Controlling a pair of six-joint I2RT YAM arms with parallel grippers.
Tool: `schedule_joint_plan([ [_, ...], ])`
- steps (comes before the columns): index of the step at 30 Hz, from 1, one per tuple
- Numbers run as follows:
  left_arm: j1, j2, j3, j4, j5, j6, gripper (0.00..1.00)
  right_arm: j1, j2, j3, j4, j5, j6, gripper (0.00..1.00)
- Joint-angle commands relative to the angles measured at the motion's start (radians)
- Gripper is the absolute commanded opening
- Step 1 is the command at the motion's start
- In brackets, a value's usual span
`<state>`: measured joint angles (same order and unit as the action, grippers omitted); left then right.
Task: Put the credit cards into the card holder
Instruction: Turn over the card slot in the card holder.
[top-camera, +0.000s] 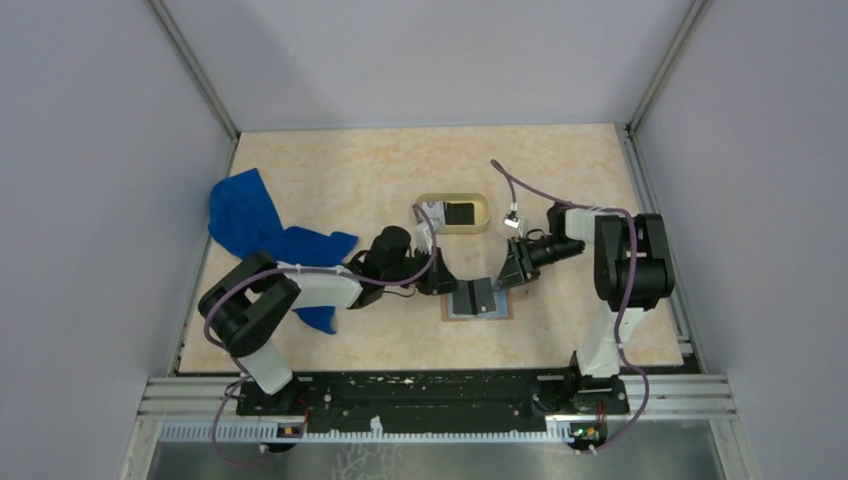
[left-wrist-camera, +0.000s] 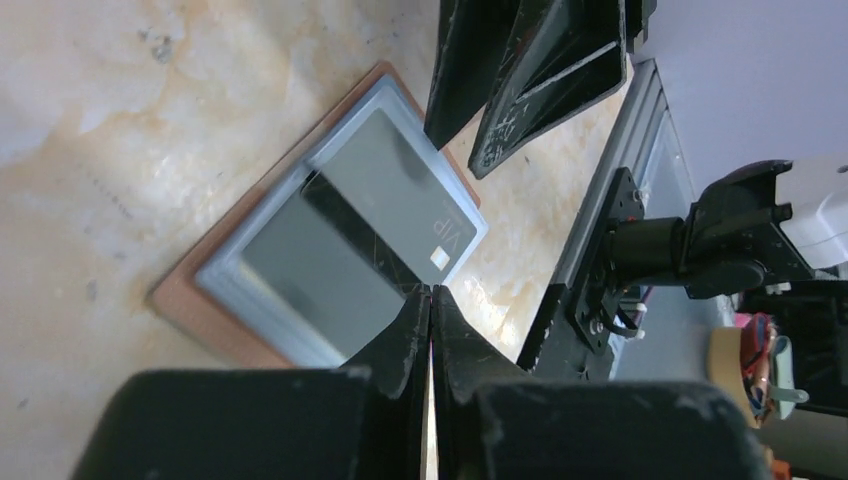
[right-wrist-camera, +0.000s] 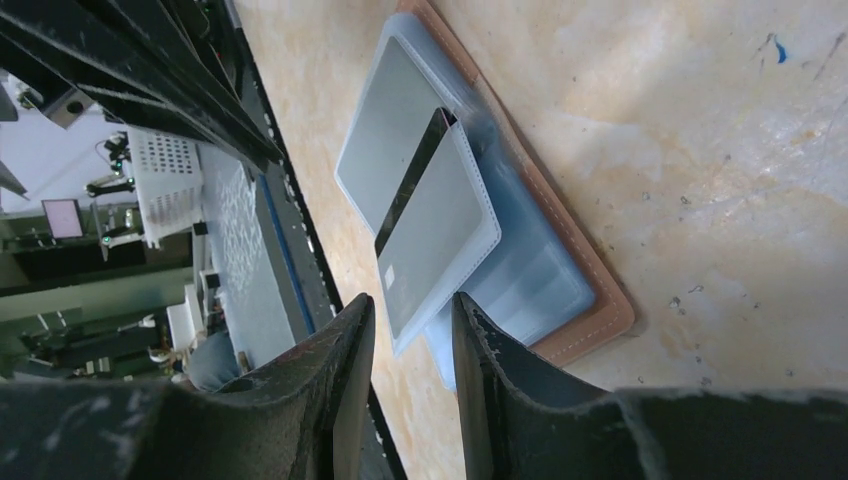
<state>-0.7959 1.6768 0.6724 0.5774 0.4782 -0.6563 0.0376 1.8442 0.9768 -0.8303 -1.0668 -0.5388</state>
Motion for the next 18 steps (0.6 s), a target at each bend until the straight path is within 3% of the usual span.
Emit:
schedule_joint_plan([
  [1, -0.039, 0.052, 0.102, -0.137, -0.106, 0.065, 0.04, -0.012, 0.026, 0.053, -0.044, -0.092, -0.040, 0.34],
  [5, -0.044, 0.082, 0.149, -0.230, -0.168, 0.075, 0.02, -0.026, 0.053, 0.067, -0.084, -0.125, -0.074, 0.34],
  [18, -0.071, 0.176, 0.257, -0.297, -0.138, 0.102, 0.02, -0.027, 0.053, 0.061, -0.054, -0.096, -0.057, 0.34],
])
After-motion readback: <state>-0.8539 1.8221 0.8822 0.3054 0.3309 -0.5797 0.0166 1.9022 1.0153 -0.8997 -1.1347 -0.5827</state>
